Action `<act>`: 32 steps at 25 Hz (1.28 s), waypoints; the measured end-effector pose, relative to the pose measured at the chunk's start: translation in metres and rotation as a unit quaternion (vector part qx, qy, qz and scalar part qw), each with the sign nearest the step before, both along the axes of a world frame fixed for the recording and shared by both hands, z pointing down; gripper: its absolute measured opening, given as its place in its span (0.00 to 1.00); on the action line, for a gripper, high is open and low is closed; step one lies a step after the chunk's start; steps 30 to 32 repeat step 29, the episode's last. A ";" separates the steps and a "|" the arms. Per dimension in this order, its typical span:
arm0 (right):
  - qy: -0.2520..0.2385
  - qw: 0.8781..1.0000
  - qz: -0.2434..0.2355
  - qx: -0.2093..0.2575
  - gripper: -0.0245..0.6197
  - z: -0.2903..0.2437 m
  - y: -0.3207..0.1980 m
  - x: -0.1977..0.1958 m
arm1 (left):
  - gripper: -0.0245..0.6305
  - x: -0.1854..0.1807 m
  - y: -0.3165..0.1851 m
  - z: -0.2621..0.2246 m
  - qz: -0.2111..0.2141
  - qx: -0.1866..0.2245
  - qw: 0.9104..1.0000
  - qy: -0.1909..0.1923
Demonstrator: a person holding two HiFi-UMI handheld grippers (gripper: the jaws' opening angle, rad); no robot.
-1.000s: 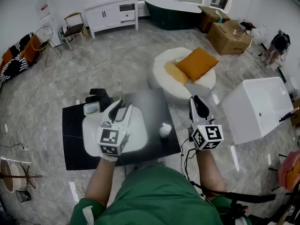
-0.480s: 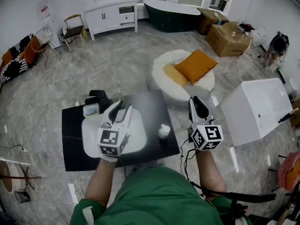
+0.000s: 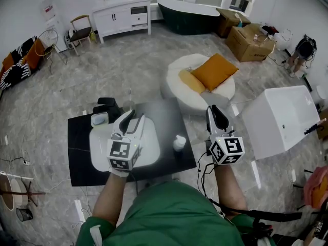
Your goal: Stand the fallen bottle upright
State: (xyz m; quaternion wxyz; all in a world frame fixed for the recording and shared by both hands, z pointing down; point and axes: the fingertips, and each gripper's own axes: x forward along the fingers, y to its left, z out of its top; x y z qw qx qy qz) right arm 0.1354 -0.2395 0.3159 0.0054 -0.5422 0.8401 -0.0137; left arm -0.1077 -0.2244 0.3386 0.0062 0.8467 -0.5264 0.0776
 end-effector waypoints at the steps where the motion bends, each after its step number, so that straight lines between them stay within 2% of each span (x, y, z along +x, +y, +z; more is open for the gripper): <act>1: 0.000 1.000 -0.001 0.000 0.13 0.001 0.000 -0.001 | 0.23 0.000 0.000 0.000 0.001 0.000 1.000 0.001; 7: 0.003 1.000 -0.008 0.005 0.10 -0.001 0.004 -0.004 | 0.23 -0.001 0.001 0.000 0.002 0.000 1.000 0.000; 32: 0.005 1.000 -0.004 -0.001 0.10 0.000 0.003 -0.006 | 0.23 -0.004 0.001 0.000 0.003 -0.004 1.000 0.000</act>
